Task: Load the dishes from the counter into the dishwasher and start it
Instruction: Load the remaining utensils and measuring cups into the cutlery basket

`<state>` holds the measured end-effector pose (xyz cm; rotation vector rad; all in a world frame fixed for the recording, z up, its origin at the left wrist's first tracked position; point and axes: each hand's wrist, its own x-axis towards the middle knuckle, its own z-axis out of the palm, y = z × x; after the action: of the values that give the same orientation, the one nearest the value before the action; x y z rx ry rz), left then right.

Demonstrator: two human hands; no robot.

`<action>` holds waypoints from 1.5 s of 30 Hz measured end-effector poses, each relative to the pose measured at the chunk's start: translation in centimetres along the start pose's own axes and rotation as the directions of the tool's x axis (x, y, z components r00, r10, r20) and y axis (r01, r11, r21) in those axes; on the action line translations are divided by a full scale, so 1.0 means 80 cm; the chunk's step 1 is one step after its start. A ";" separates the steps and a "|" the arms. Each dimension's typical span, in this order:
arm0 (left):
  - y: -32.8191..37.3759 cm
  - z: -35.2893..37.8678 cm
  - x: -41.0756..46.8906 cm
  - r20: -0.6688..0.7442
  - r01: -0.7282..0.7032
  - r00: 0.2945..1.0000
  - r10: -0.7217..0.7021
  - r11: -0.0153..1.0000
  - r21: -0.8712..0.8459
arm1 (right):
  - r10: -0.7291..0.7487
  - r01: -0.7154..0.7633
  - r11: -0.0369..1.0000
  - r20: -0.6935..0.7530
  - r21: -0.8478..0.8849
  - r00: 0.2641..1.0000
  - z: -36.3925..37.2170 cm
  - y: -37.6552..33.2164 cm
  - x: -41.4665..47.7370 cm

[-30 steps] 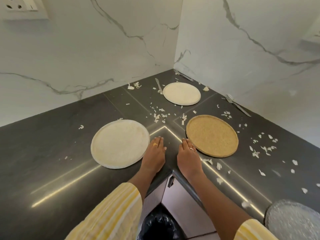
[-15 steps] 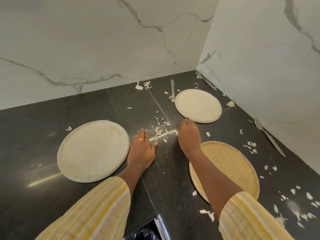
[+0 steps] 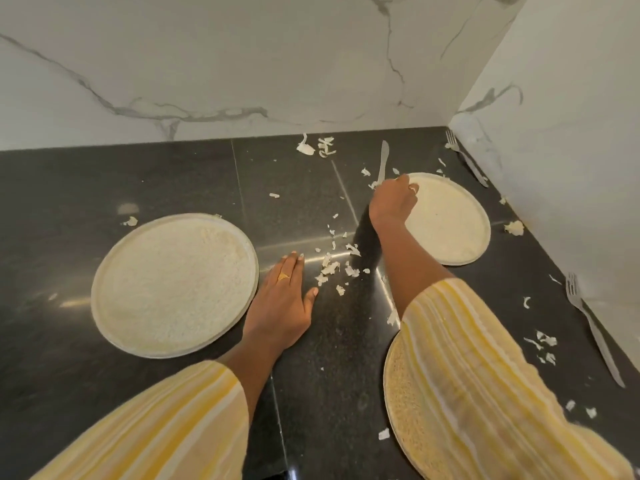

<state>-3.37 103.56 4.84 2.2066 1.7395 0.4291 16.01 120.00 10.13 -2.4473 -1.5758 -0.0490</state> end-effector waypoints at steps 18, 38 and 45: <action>0.002 -0.002 -0.004 0.010 0.002 1.000 -0.002 1.000 0.019 | 0.357 -0.355 0.930 -0.001 0.092 0.934 0.021 -0.035 0.073; 0.000 0.003 -0.004 -0.004 -0.023 1.000 0.024 0.999 0.036 | 0.424 -0.463 0.856 0.199 0.232 0.884 0.008 -0.042 0.097; 0.000 0.003 -0.004 -0.013 -0.020 1.000 0.021 0.999 0.047 | 0.336 -0.456 0.880 0.499 0.137 0.799 -0.008 -0.035 0.103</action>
<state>-3.34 103.27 4.59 2.2604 1.7527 0.4135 17.00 128.33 12.52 -2.6410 -1.0676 0.8162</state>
